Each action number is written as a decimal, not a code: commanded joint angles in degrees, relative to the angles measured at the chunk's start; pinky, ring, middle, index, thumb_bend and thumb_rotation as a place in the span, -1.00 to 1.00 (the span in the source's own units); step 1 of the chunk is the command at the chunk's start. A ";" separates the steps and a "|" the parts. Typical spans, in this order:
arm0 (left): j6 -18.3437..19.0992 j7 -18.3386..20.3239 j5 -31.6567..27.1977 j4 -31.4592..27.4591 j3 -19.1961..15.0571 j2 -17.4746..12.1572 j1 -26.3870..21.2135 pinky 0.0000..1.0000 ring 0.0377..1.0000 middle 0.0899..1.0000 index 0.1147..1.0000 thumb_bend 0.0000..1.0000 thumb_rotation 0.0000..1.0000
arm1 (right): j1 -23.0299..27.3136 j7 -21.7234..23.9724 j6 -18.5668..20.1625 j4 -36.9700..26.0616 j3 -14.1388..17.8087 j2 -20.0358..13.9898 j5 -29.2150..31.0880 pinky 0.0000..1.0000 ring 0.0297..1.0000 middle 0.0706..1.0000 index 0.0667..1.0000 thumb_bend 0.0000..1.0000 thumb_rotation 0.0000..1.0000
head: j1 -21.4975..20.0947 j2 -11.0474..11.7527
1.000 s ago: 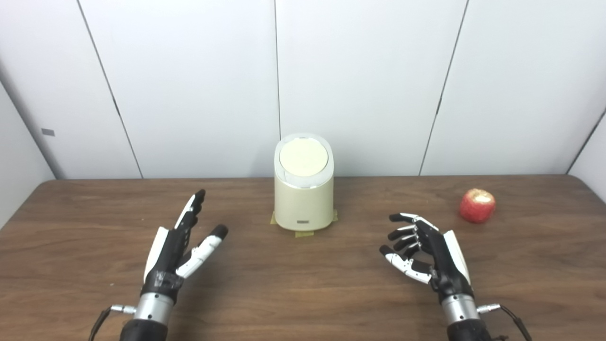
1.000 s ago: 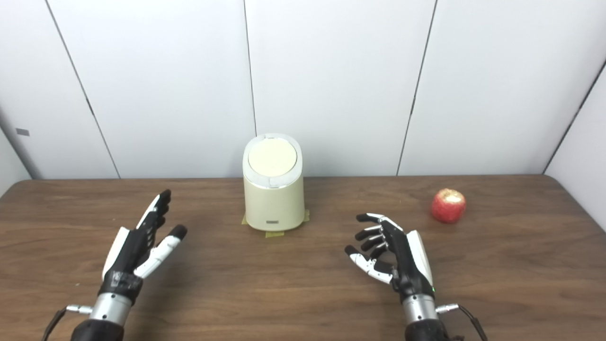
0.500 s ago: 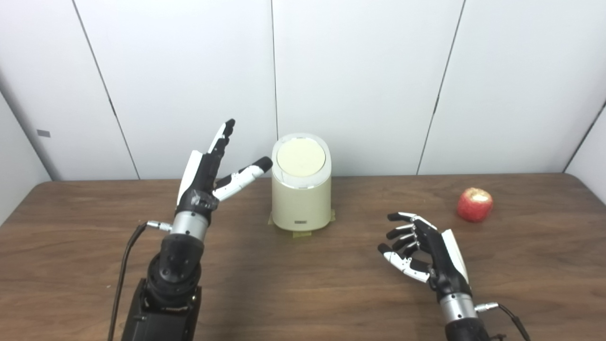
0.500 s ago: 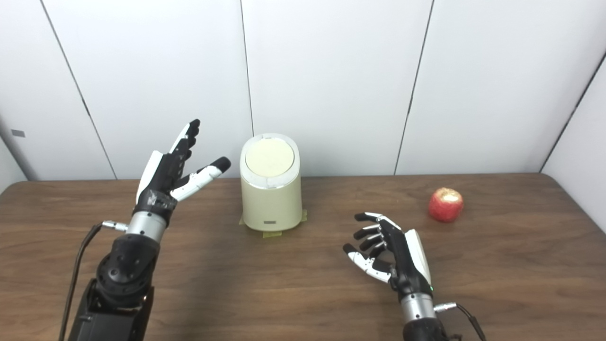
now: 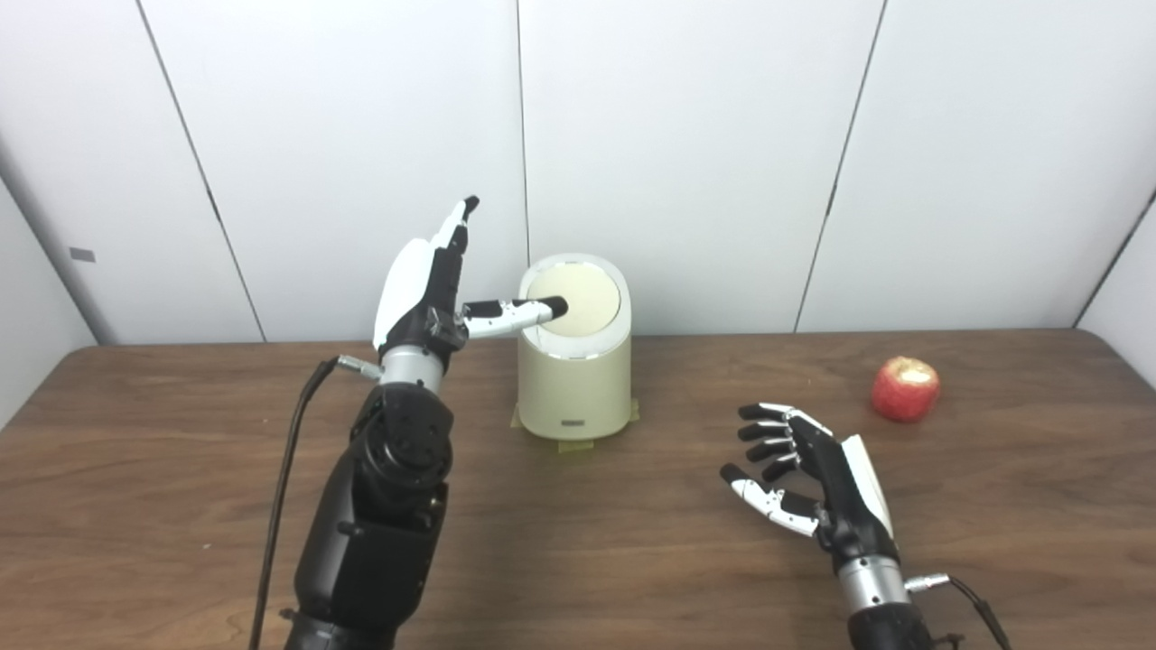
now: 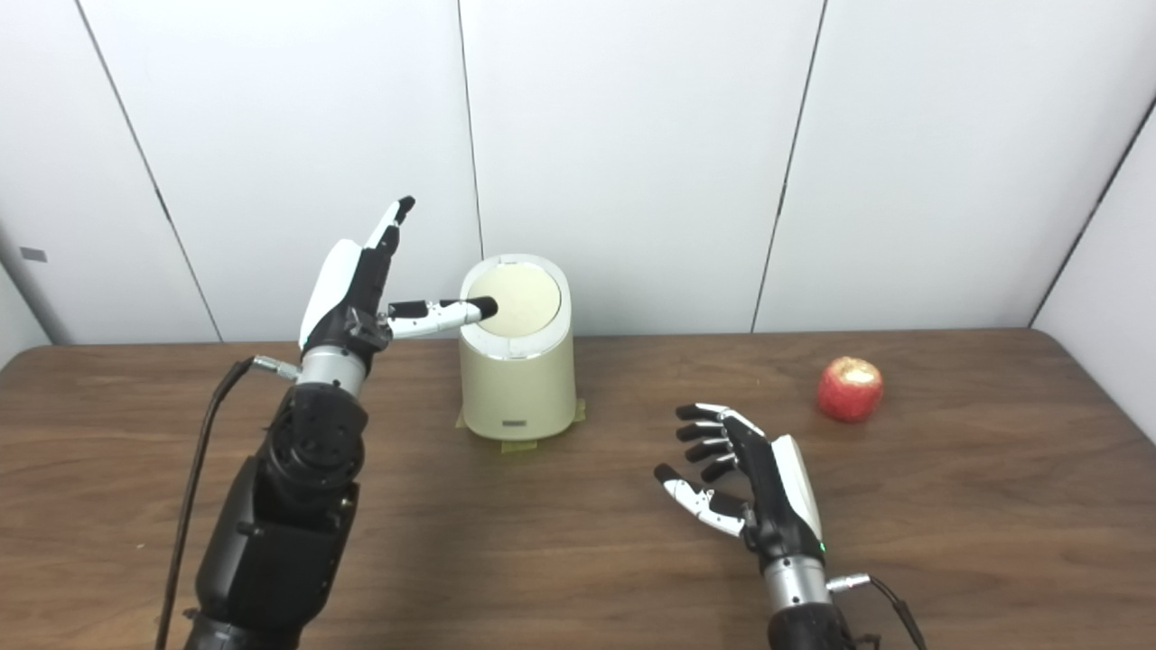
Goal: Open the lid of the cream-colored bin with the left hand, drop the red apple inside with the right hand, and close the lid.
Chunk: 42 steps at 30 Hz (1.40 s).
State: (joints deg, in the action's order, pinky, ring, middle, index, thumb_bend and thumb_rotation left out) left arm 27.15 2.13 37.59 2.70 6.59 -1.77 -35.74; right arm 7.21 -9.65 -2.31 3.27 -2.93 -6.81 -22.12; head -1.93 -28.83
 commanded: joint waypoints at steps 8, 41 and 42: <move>-0.23 -0.56 6.92 5.80 -2.04 2.00 -7.91 1.00 1.00 1.00 1.00 0.88 -0.59 | 0.73 -0.23 -0.67 -0.81 0.29 -0.53 -0.42 -0.22 0.04 0.14 0.36 -0.49 -0.65 | 0.05 -0.24; -0.25 -9.83 3.07 25.17 1.42 3.38 -14.21 1.00 1.00 1.00 1.00 0.94 -0.40 | 0.31 -0.62 0.95 -2.32 -0.29 0.74 -1.68 -0.05 0.18 0.26 0.33 -0.48 -0.68 | -2.17 -0.50; -0.25 -9.89 3.22 25.31 1.68 3.28 -14.33 1.00 1.00 1.00 1.00 0.94 -0.40 | 0.32 -0.73 0.99 -2.30 -0.25 0.80 -1.83 -0.08 0.15 0.24 0.33 -0.48 -0.67 | -2.17 -0.50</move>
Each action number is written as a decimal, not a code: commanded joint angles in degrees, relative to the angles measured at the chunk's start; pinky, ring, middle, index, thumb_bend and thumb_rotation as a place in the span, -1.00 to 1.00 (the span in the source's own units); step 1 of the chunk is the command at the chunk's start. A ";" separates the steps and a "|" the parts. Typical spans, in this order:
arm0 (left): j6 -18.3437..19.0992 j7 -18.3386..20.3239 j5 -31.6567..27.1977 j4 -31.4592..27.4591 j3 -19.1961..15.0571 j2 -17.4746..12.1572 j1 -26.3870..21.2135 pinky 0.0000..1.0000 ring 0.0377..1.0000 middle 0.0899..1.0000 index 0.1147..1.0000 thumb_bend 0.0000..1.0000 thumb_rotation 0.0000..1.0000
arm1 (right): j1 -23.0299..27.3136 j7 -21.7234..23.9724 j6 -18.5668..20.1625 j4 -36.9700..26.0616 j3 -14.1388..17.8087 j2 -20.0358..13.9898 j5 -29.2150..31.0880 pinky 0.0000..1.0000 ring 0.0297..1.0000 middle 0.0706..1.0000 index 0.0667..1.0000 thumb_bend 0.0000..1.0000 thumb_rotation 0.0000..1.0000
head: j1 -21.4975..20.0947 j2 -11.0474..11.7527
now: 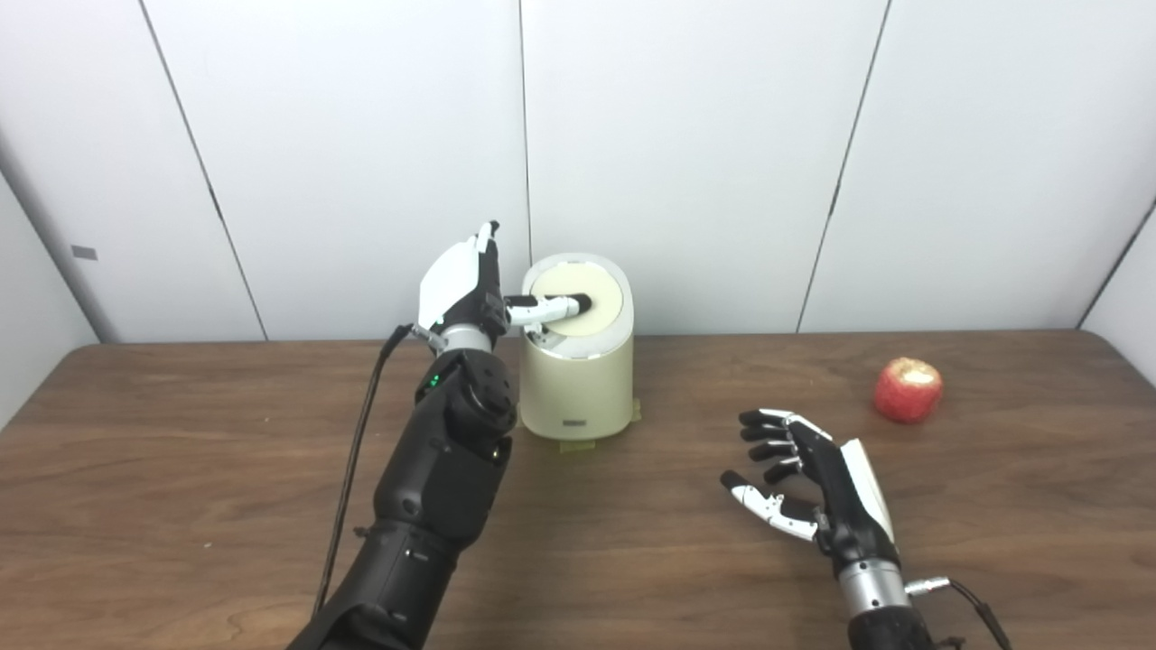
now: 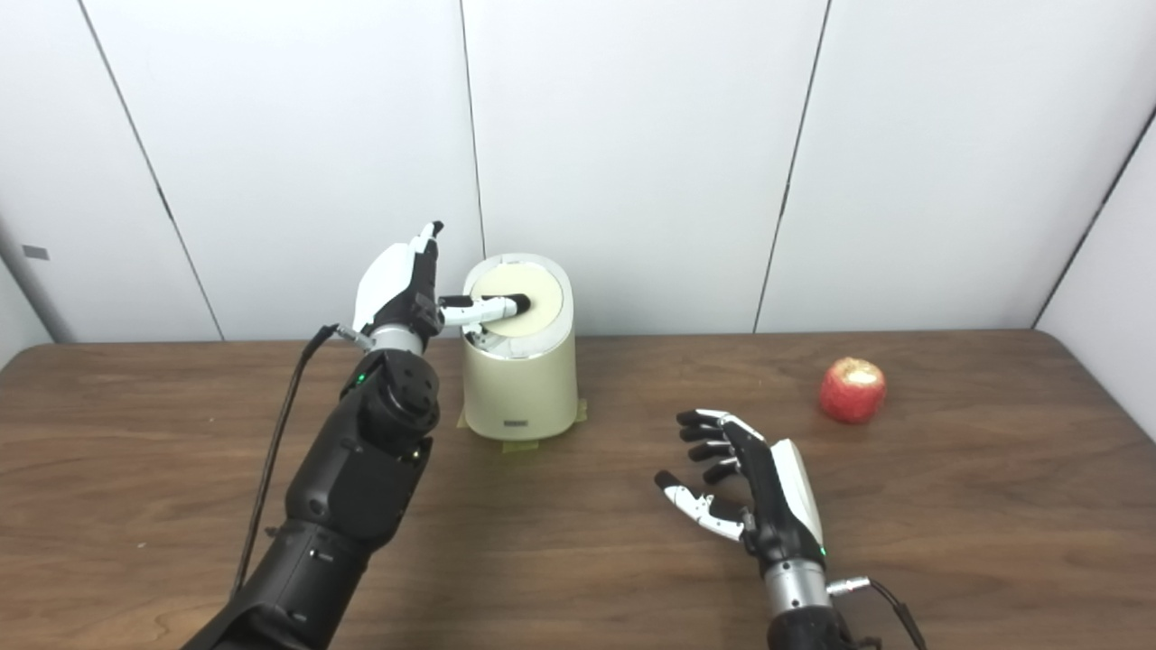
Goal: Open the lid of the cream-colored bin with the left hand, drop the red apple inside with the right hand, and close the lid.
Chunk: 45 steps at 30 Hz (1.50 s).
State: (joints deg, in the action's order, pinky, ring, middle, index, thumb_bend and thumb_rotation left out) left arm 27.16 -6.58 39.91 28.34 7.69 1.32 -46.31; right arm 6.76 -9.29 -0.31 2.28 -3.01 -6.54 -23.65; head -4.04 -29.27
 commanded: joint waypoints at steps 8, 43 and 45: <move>-0.24 2.13 13.48 0.16 2.88 -1.15 -4.31 1.00 1.00 1.00 1.00 0.96 -0.67 | 0.82 -0.71 0.34 -1.76 -0.18 0.68 -1.06 -0.01 0.22 0.30 0.33 -0.48 -0.55 | -0.07 -0.16; -0.25 16.46 39.91 0.14 8.47 -5.11 0.17 1.00 1.00 1.00 1.00 0.98 -0.65 | 0.97 -0.55 2.51 -1.94 -0.52 0.63 -2.89 -0.03 0.20 0.28 0.33 -0.47 -0.59 | -0.14 -0.06; -0.26 15.87 38.99 -0.13 8.68 -5.17 0.41 1.00 1.00 1.00 1.00 1.00 -0.62 | 0.99 -0.76 2.46 -1.89 -0.51 0.67 -3.06 -0.06 0.17 0.26 0.32 -0.46 -0.65 | -0.05 -0.10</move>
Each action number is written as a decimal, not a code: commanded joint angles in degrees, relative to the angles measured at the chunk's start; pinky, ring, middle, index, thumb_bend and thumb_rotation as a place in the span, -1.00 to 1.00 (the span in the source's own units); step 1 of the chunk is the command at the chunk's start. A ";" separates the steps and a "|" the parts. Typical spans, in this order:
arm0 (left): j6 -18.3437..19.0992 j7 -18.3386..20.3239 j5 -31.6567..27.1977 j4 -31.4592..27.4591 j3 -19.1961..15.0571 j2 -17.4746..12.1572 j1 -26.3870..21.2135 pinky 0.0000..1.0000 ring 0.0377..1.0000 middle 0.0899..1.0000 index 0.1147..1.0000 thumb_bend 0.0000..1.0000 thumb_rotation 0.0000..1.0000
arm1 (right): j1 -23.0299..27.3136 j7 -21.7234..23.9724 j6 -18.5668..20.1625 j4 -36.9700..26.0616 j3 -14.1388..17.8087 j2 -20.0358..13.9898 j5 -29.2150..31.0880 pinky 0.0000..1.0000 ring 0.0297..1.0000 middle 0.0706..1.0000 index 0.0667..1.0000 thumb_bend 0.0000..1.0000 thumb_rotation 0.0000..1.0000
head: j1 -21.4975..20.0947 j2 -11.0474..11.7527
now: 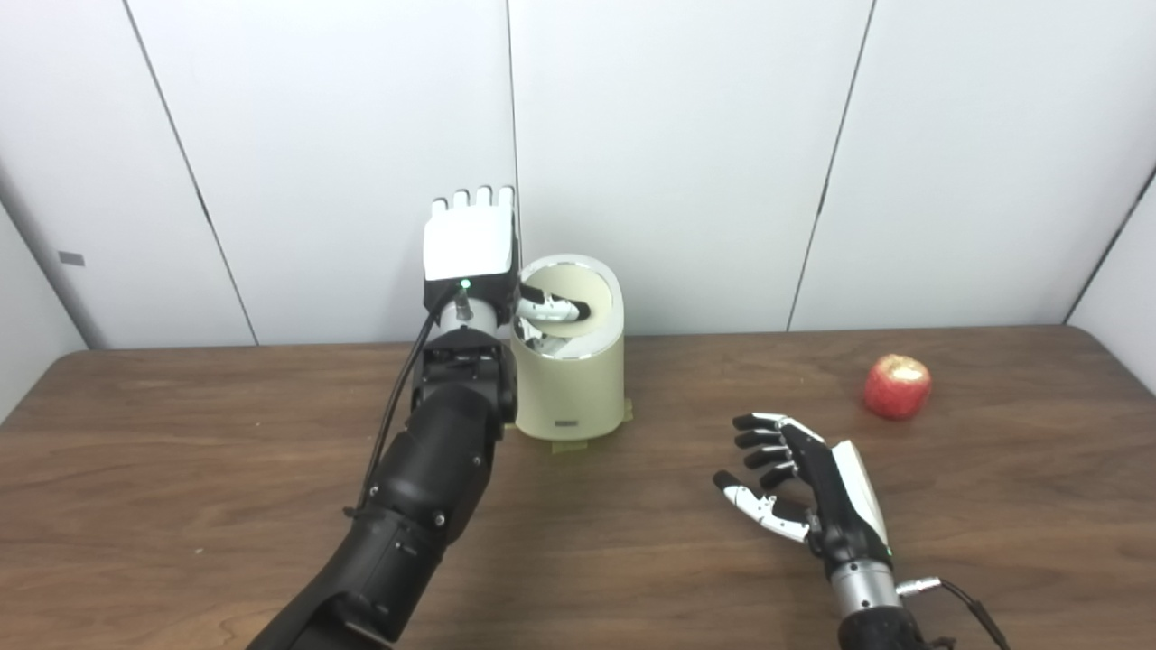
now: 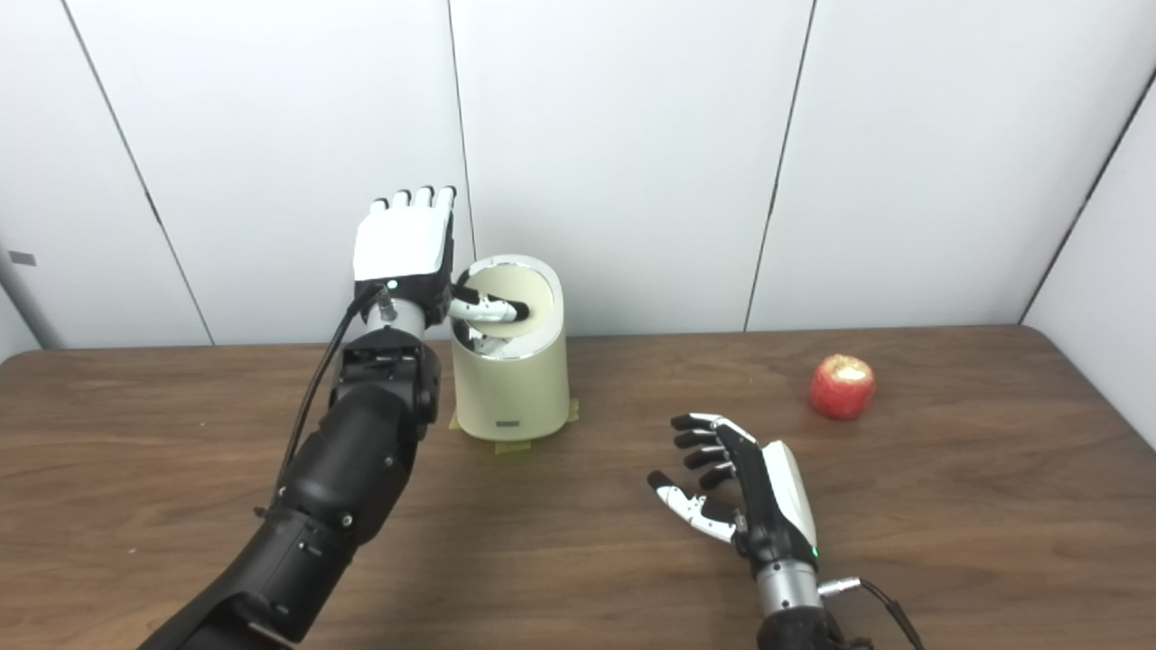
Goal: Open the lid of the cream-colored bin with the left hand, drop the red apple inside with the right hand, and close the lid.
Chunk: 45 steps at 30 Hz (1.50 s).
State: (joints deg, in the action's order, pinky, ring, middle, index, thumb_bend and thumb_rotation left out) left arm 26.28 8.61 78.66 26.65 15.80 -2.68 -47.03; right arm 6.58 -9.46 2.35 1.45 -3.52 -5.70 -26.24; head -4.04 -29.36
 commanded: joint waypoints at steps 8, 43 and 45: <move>0.60 -2.68 -4.69 -0.66 0.95 -1.27 1.63 1.00 1.00 1.00 1.00 0.97 -0.41 | 1.07 -0.27 -0.53 -1.17 -0.09 -0.19 -0.01 -0.05 0.19 0.27 0.33 -0.46 -0.66 | 0.01 0.06; -10.48 -13.93 -43.61 -28.88 -11.76 -1.95 16.41 1.00 1.00 1.00 1.00 0.12 1.00 | 2.10 -2.41 -0.17 -4.98 0.26 -1.95 -4.51 -0.02 0.22 0.32 0.33 -0.38 -0.42 | 0.69 0.19; -13.06 -14.09 -47.98 -30.76 -13.84 -1.85 18.50 1.00 1.00 1.00 1.00 0.09 1.00 | 2.97 -2.35 -1.21 -6.24 0.18 -3.48 -6.53 0.00 0.24 0.35 0.37 -0.28 -0.27 | 0.91 0.30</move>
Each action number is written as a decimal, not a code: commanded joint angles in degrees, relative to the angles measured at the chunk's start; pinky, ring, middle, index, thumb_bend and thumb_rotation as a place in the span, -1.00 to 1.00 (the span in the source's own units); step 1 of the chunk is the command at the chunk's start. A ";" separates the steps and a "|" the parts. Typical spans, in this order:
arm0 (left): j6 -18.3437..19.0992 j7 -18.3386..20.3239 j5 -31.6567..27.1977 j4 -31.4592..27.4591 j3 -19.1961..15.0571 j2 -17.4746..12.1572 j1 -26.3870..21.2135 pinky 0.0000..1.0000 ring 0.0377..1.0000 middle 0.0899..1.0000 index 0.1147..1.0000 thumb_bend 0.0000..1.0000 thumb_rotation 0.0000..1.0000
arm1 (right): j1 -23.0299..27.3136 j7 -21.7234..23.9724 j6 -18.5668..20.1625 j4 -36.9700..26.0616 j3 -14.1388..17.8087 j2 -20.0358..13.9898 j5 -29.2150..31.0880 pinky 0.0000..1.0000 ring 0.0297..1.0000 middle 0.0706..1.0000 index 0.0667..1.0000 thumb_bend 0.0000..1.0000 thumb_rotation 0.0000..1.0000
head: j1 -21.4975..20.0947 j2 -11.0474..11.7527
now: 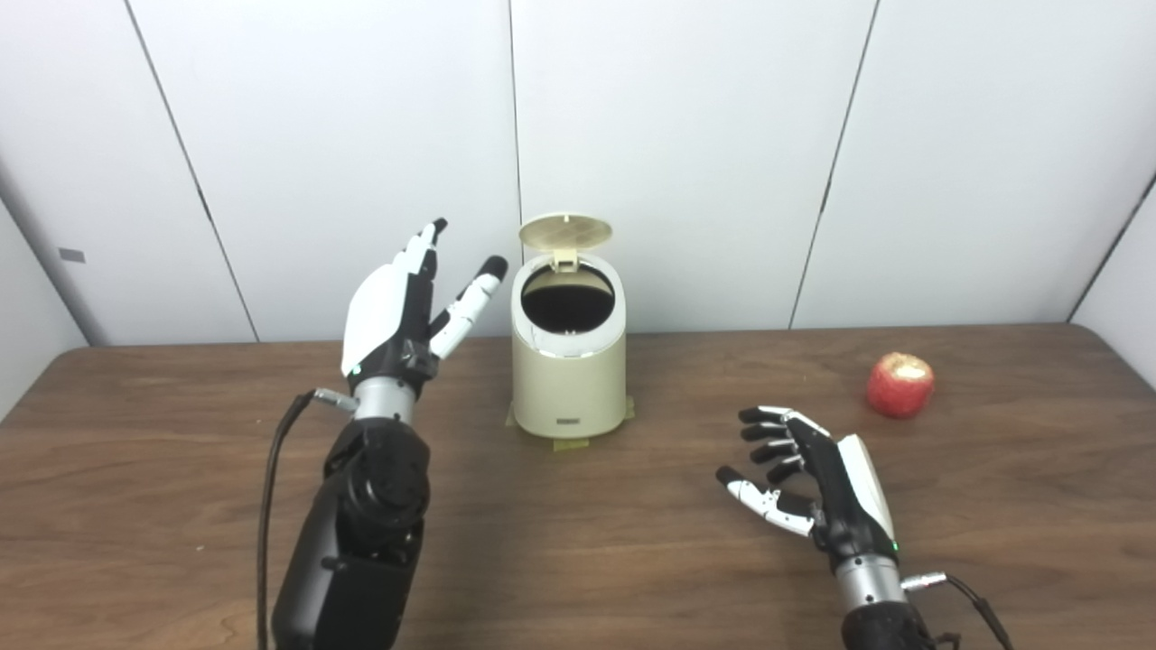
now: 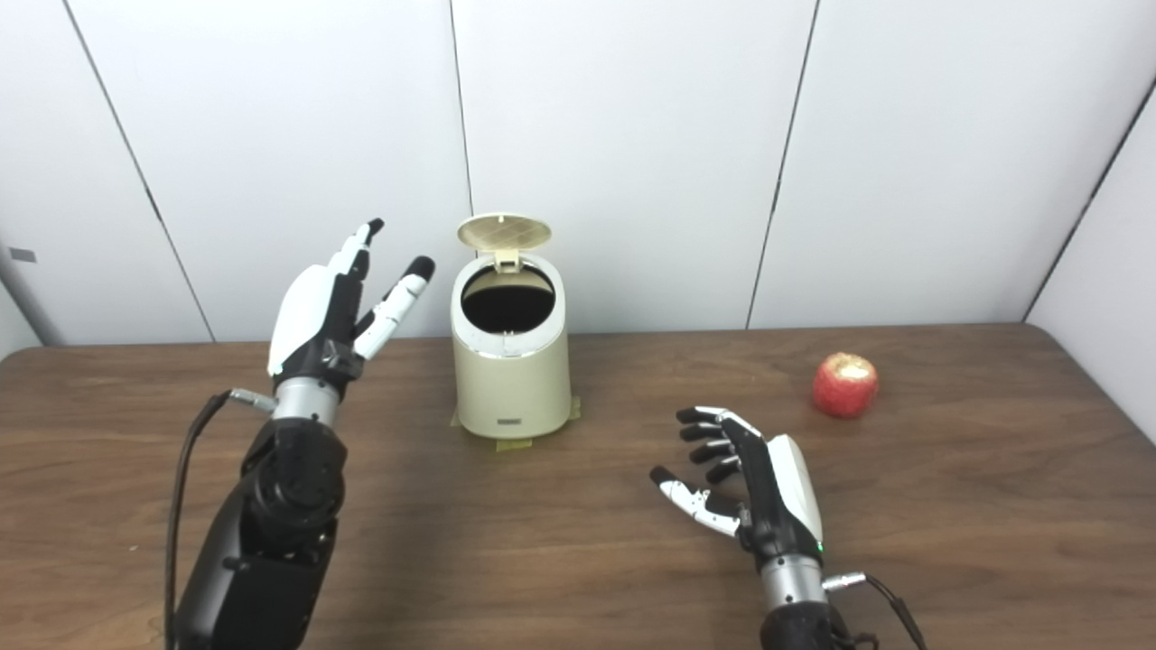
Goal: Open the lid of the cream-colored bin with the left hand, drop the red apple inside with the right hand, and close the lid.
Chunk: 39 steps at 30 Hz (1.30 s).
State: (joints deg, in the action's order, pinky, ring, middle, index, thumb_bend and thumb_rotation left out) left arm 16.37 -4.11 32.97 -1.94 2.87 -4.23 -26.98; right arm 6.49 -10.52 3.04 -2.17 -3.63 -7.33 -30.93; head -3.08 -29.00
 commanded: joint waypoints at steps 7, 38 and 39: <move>-10.59 4.26 -25.68 -5.77 -7.82 0.57 5.61 1.00 1.00 1.00 1.00 0.32 1.00 | 8.11 2.93 0.46 -4.89 -0.23 -9.92 -9.10 0.37 0.59 0.66 0.65 0.49 0.01 | -0.16 0.11; -28.40 11.09 -42.72 -7.36 -8.11 -1.66 26.70 0.82 0.87 0.91 0.83 -0.35 0.74 | 43.32 47.70 19.63 18.61 -15.96 -28.80 -21.73 0.35 0.72 0.87 0.71 1.00 -0.40 | 0.25 0.15; -28.60 11.13 -42.68 -7.29 -8.04 -1.67 26.68 0.82 0.87 0.91 0.83 -0.35 0.75 | 43.77 47.42 19.50 20.17 -16.51 -28.75 -21.77 0.34 0.70 0.85 0.70 1.00 -0.38 | 0.28 0.17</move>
State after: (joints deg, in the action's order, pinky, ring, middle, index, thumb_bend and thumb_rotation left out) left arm -10.10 6.92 -9.60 -7.97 -5.18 -5.69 1.18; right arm 46.60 37.91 23.44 17.90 -20.25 -34.68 -51.90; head -2.73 -28.83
